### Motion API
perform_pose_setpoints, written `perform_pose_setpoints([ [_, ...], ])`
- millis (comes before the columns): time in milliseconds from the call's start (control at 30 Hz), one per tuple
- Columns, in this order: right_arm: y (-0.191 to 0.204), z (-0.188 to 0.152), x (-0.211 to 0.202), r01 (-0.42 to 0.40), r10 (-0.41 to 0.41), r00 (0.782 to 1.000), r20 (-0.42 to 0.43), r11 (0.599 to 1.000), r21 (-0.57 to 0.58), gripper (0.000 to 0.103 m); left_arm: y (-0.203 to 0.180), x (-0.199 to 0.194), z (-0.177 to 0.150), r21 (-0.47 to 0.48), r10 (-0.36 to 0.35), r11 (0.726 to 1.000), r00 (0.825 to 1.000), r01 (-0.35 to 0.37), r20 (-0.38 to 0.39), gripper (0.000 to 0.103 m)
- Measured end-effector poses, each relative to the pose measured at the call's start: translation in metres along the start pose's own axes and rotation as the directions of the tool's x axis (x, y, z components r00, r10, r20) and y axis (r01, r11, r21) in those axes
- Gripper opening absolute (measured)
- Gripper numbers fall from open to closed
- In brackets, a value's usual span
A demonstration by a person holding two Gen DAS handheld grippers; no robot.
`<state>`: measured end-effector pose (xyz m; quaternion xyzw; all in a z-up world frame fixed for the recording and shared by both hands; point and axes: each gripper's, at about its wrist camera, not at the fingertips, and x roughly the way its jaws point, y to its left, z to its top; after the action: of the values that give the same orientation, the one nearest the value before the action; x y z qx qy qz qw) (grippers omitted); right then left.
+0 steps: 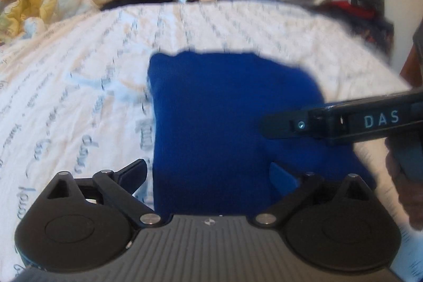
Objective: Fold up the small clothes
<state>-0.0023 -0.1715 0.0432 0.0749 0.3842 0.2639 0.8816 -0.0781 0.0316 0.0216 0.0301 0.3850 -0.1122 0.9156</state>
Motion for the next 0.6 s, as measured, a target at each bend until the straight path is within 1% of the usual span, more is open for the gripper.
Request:
perform_pose_setpoints([
  [33,-0.004,-0.005,-0.001,-0.014,0.016,0.999,0.044,0.999,-0.029,0.081,-0.001,0.003,-0.005,0.002,0.017,1.0,1.0,-0.017,0.013,0.103],
  [67,-0.006,-0.003,-0.003,-0.023,0.023,0.999,0.042,1.0,-0.014,0.081,-0.003,0.001,-0.007,0.004,0.027,1.0,0.999,-0.027,0.023,0.103],
  [100,-0.005,0.002,-0.008,-0.006,0.006,1.0,0.028,1.0,0.03,0.08,-0.003,-0.001,-0.007,0.008,0.027,1.0,0.999,-0.028,0.017,0.103],
  [133,0.0,0.007,-0.014,0.03,-0.031,0.999,0.016,0.998,0.061,0.08,-0.003,-0.003,-0.007,0.004,0.027,1.0,1.0,-0.027,0.013,0.103],
  [167,0.009,0.01,-0.024,0.06,-0.062,0.998,0.03,0.996,0.061,0.082,-0.002,-0.004,-0.007,0.0,0.026,1.0,1.0,-0.026,0.009,0.102],
  [200,0.017,0.009,-0.032,0.053,-0.055,0.997,0.059,0.998,0.039,0.082,-0.001,-0.003,-0.008,-0.005,0.026,1.0,1.0,-0.026,0.006,0.103],
  [233,0.023,0.007,-0.037,0.023,-0.025,0.997,0.074,1.0,0.021,0.082,-0.001,-0.002,-0.008,-0.015,0.026,1.0,1.0,-0.026,0.005,0.103],
  [267,0.026,0.005,-0.037,0.0,-0.001,0.998,0.06,1.0,0.024,0.082,0.001,-0.001,-0.009,-0.028,0.023,0.999,1.0,-0.023,0.005,0.103],
  [300,0.024,0.003,-0.03,-0.004,0.003,1.0,0.024,0.999,0.038,0.082,0.001,-0.001,-0.01,-0.037,0.023,0.999,1.0,-0.023,0.007,0.103],
  [333,0.017,-0.001,-0.018,0.016,-0.015,1.0,-0.022,0.999,0.049,0.082,0.0,-0.001,-0.009,-0.036,0.026,0.999,1.0,-0.026,0.007,0.103],
  [367,0.005,-0.008,-0.006,0.022,-0.02,0.999,-0.04,0.999,0.049,0.081,-0.001,-0.001,-0.009,-0.038,0.025,0.999,1.0,-0.024,0.006,0.103],
  [400,-0.001,-0.012,-0.01,-0.014,0.013,1.0,0.017,0.999,0.048,0.08,-0.002,-0.001,-0.009,-0.037,0.026,0.999,1.0,-0.025,0.007,0.103],
  [433,-0.004,-0.01,-0.013,-0.023,0.023,1.0,0.003,0.995,0.094,0.079,-0.002,-0.001,-0.008,-0.034,0.026,0.999,1.0,-0.026,0.005,0.103],
  [467,-0.001,-0.005,-0.018,-0.006,0.006,1.0,-0.001,0.992,0.126,0.08,-0.002,-0.001,-0.008,-0.035,0.024,0.999,1.0,-0.024,0.001,0.103],
  [500,0.007,-0.002,-0.025,0.026,-0.027,1.0,0.007,0.992,0.123,0.081,-0.001,0.0,-0.008,-0.037,0.022,0.999,1.0,-0.022,0.001,0.103],
  [533,0.017,-0.001,-0.031,0.039,-0.042,0.999,0.032,0.995,0.087,0.081,-0.001,0.0,-0.008,-0.035,0.022,0.999,1.0,-0.022,0.003,0.103],
  [567,0.025,-0.001,-0.035,0.029,-0.032,0.998,0.047,0.998,0.051,0.081,-0.001,0.0,-0.008,-0.035,0.022,0.999,1.0,-0.022,0.006,0.103],
  [600,0.028,-0.002,-0.033,0.012,-0.013,0.999,0.032,0.999,0.033,0.081,-0.002,0.0,-0.009,-0.036,0.024,0.999,1.0,-0.024,0.009,0.103],
])
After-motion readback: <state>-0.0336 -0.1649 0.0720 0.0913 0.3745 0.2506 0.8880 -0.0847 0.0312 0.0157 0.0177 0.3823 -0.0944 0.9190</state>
